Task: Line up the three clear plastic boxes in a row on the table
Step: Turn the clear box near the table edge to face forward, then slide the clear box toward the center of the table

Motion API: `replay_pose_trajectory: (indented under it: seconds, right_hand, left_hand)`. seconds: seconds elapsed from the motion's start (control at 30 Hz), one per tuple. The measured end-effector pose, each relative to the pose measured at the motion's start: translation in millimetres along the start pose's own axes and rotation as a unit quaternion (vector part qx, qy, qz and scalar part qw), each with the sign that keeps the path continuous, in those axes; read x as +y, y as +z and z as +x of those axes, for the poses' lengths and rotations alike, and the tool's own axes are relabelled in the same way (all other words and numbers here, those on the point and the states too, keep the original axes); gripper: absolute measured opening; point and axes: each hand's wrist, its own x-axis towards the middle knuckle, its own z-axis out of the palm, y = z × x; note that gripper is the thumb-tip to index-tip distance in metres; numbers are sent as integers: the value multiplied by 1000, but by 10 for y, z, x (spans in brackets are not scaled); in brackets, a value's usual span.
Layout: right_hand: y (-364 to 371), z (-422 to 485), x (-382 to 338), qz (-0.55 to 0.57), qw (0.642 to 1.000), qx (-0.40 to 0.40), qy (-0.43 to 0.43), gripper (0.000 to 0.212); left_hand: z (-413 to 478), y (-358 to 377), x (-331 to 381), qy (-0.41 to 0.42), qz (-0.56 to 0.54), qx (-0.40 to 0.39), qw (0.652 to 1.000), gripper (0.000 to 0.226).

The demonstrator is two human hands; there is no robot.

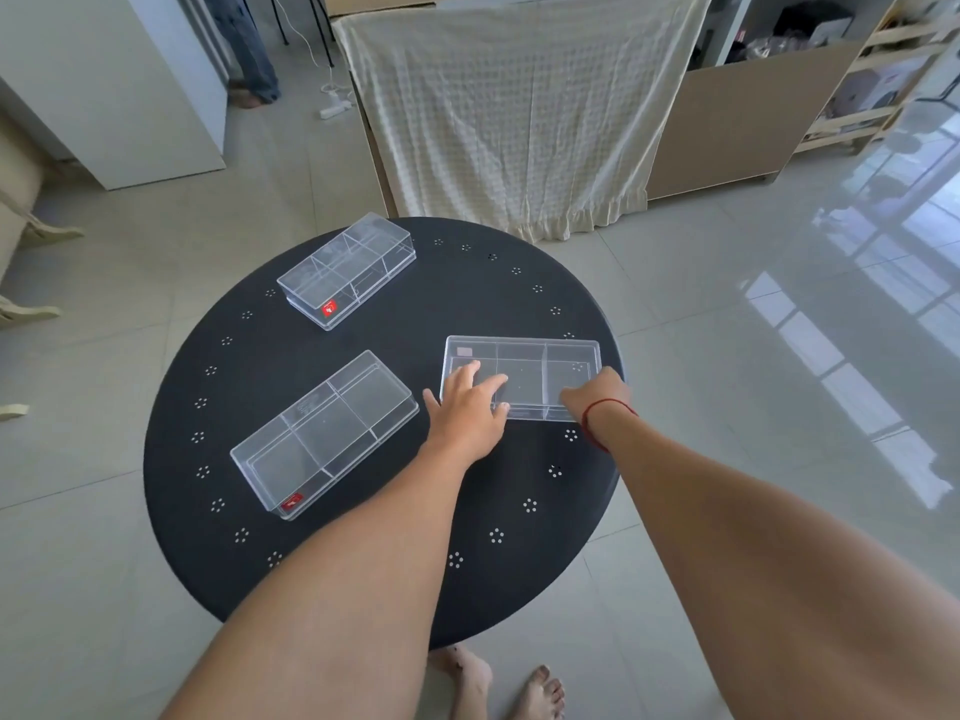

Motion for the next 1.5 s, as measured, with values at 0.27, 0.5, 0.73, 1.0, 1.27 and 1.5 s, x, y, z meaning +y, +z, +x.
replay_pose_trajectory:
  seconds: [0.27,0.5,0.73,1.0,1.27,1.5]
  right_hand:
    - [-52,-181,-204,-46,998,25,-38,68]
    - [213,-610,-846,-94,973,-55,-202,46]
    - [1040,-1031,-1237,-145,932,-158,-292,51]
    - [1565,-1025,-1286,-157,953,-187,-181,84]
    - [1692,-828,-1561,-193,955,-184,-129,86]
    - [1667,-711,-1705,-283,924,-235,-101,81]
  left_hand:
    - [-35,-144,-24,12,58,-10,998,55]
    - [-271,-724,-515,-97,32,98,990,49]
    - [-721,-888,-1333,-275,18,65,959,54]
    - [-613,-924,-1750,-193,-40,77,977,56]
    - [-325,-1090,-1955,-267,-28,113,957,102]
    - [-148,-1267,-2082,-347,-202,-24,916,132]
